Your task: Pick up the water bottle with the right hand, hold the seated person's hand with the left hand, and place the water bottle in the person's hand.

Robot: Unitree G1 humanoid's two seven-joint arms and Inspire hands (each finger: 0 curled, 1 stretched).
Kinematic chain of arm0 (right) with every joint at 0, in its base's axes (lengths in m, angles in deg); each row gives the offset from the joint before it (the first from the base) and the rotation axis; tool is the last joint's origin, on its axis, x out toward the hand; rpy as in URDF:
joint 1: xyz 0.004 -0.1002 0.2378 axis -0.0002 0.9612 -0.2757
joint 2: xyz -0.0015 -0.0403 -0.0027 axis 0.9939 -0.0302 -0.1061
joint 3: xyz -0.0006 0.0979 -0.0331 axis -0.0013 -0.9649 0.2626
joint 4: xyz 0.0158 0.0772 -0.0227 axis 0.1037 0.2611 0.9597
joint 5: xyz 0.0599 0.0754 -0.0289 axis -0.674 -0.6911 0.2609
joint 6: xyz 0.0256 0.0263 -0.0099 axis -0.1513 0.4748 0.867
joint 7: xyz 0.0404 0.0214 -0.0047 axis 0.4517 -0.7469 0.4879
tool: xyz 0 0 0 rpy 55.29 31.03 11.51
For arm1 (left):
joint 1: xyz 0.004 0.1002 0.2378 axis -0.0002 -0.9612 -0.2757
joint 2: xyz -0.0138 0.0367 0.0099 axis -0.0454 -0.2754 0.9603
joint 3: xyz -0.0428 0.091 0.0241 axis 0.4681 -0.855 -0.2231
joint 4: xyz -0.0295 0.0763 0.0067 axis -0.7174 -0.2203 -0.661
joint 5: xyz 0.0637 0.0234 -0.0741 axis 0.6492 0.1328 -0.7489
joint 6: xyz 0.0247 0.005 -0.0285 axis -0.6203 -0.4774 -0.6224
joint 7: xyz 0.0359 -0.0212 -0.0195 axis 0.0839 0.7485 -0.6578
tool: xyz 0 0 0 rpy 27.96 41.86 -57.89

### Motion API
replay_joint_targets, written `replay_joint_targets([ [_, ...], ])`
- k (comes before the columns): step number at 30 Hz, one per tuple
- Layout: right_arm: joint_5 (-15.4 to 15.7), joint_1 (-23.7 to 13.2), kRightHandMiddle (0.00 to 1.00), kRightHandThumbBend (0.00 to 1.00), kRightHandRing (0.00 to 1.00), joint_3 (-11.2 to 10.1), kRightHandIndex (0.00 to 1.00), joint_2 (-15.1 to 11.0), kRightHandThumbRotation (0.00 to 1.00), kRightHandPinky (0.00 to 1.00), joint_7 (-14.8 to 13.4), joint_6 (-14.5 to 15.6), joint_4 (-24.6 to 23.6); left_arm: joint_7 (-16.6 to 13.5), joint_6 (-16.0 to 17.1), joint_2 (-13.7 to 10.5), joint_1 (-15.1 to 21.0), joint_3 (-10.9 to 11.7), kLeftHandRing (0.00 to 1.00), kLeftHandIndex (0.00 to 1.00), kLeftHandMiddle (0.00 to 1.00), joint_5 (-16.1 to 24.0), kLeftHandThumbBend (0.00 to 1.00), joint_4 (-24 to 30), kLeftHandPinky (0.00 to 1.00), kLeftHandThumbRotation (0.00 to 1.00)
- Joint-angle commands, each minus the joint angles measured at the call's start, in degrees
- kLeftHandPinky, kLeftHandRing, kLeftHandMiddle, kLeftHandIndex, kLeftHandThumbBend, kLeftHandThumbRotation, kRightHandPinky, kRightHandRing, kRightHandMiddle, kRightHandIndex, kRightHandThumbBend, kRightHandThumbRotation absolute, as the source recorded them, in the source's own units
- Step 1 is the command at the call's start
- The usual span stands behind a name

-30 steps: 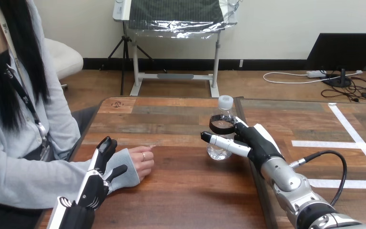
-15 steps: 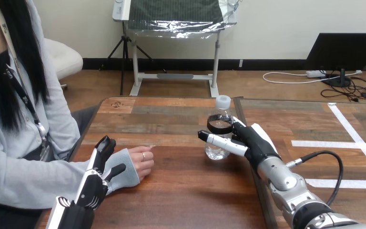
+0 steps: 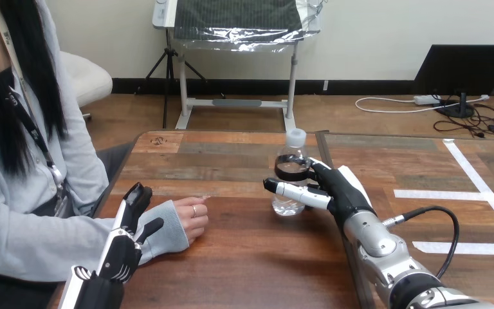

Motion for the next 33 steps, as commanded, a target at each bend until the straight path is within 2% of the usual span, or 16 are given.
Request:
replay_joint_targets([
  [1, -1.0, -4.4, 0.73, 1.0, 0.69, -1.4, 0.76, 1.1, 0.27, 0.6, -1.7, -0.4, -0.6, 0.4, 2.0, -1.0, 3.0, -0.3, 1.0, 1.0, 1.0, -0.9, 1.0, -0.5, 0.9, 0.56],
  [3, -0.8, -4.3, 0.69, 1.0, 0.64, -1.2, 0.7, 1.2, 0.21, 0.55, -1.9, -0.5, -0.6, 0.7, 2.5, -1.2, 3.3, -0.7, 1.0, 1.0, 1.0, -1.5, 1.0, -0.9, 0.91, 0.56],
  [6, -0.6, -4.4, 0.66, 1.0, 0.61, -1.1, 0.66, 1.4, 0.17, 0.53, -2.6, -0.1, -0.6, -1.1, 3.3, 0.5, 3.0, 3.3, 0.99, 1.0, 1.0, 3.3, 1.0, -0.9, 0.89, 0.58],
  [9, -0.1, -4.3, 0.62, 0.99, 0.58, -0.7, 0.62, 1.6, 0.13, 0.52, -4.3, 0.0, -0.5, -0.2, 3.0, -0.3, 3.0, 0.3, 0.99, 1.0, 1.0, -0.2, 1.0, -0.6, 0.87, 0.57],
  [12, -0.5, -4.2, 0.58, 0.97, 0.55, -1.1, 0.57, 1.8, 0.09, 0.5, -4.6, -0.4, -0.5, -0.6, 3.1, 0.0, 2.7, 1.0, 1.0, 1.0, 1.0, 0.6, 1.0, -0.8, 0.87, 0.57],
  [15, -0.4, -4.1, 0.55, 0.96, 0.52, -1.0, 0.54, 1.9, 0.06, 0.48, -5.2, -0.5, -0.5, -0.1, 2.9, -0.5, 2.6, -0.1, 1.0, 1.0, 1.0, -0.8, 1.0, -0.5, 0.88, 0.57],
  [20, -0.8, -4.1, 0.51, 0.92, 0.48, -1.5, 0.5, 2.2, 0.03, 0.44, -6.0, 0.0, -0.5, 0.2, 2.7, -0.8, 2.5, -0.6, 1.0, 1.0, 1.0, -1.4, 1.0, -0.2, 0.91, 0.56],
  [27, -0.7, -4.0, 0.48, 0.88, 0.44, -1.5, 0.47, 2.4, 0.01, 0.41, -7.3, 0.3, -0.5, -0.1, 2.8, -0.6, 2.2, 0.0, 1.0, 1.0, 1.0, -0.5, 1.0, 0.2, 0.92, 0.56],
  [30, -0.8, -3.9, 0.46, 0.87, 0.43, -1.6, 0.46, 2.4, 0.0, 0.4, -7.6, 0.3, -0.4, 0.0, 3.8, -0.5, 2.6, -0.2, 1.0, 1.0, 1.0, -0.8, 1.0, -0.5, 0.92, 0.54],
  [33, -1.3, -3.8, 0.46, 0.86, 0.43, -2.2, 0.46, 2.6, 0.0, 0.4, -7.9, 0.4, -0.5, -0.1, 3.0, -0.5, 2.1, -0.1, 1.0, 1.0, 1.0, -0.4, 1.0, 0.2, 0.92, 0.54],
])
